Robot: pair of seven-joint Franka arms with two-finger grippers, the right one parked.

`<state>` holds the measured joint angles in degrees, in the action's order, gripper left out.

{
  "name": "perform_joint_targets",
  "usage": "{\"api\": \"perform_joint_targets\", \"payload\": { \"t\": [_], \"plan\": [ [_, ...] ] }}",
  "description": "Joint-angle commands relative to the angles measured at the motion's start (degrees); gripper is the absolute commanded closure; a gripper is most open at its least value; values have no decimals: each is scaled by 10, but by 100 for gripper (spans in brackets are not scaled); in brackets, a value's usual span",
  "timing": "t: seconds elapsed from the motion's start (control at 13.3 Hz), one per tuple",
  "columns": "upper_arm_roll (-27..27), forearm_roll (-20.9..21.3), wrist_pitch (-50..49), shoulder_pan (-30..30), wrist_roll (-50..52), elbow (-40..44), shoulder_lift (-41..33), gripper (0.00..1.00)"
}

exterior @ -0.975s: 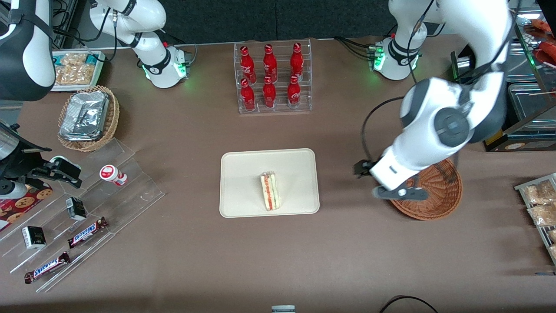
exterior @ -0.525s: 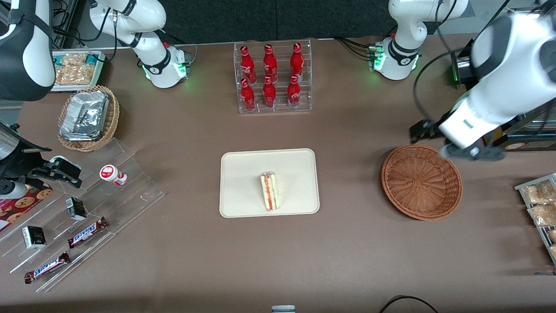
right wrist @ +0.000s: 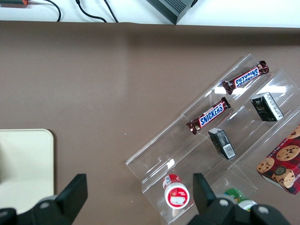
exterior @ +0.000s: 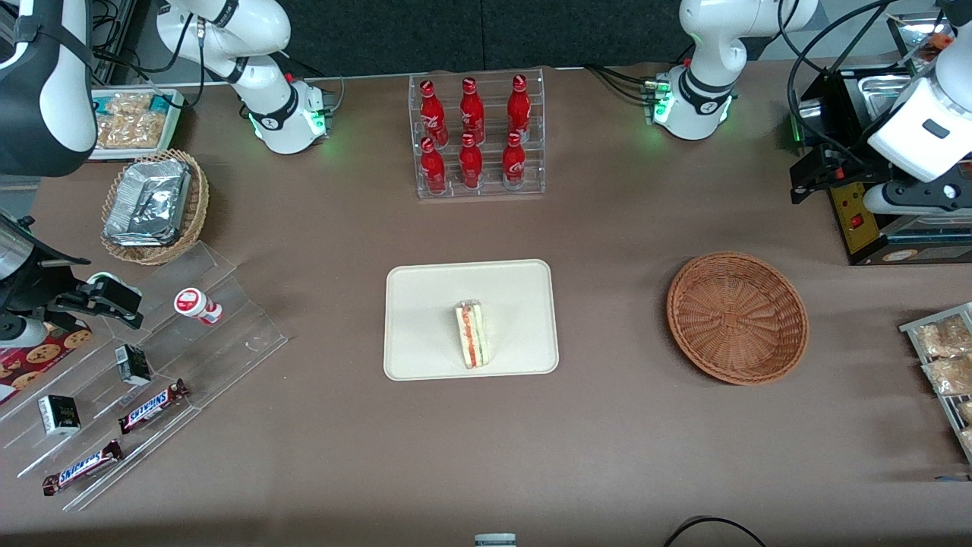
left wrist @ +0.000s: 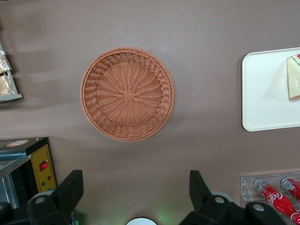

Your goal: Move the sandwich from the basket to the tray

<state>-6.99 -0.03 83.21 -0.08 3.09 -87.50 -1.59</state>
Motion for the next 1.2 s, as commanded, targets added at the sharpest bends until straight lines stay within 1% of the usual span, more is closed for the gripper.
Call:
{"api": "perform_joint_targets", "payload": {
  "t": [0.0,0.53,0.67,0.9,1.12],
  "plan": [
    [-4,9,-24,2,-7,15,7,0],
    [-7,11,-17,-3,-8,11,5,0],
    [-10,25,-24,-5,-9,24,-3,0],
    [-3,20,-24,3,-13,21,-7,0],
    [5,14,-15,14,-26,-8,-24,0]
  ]
}}
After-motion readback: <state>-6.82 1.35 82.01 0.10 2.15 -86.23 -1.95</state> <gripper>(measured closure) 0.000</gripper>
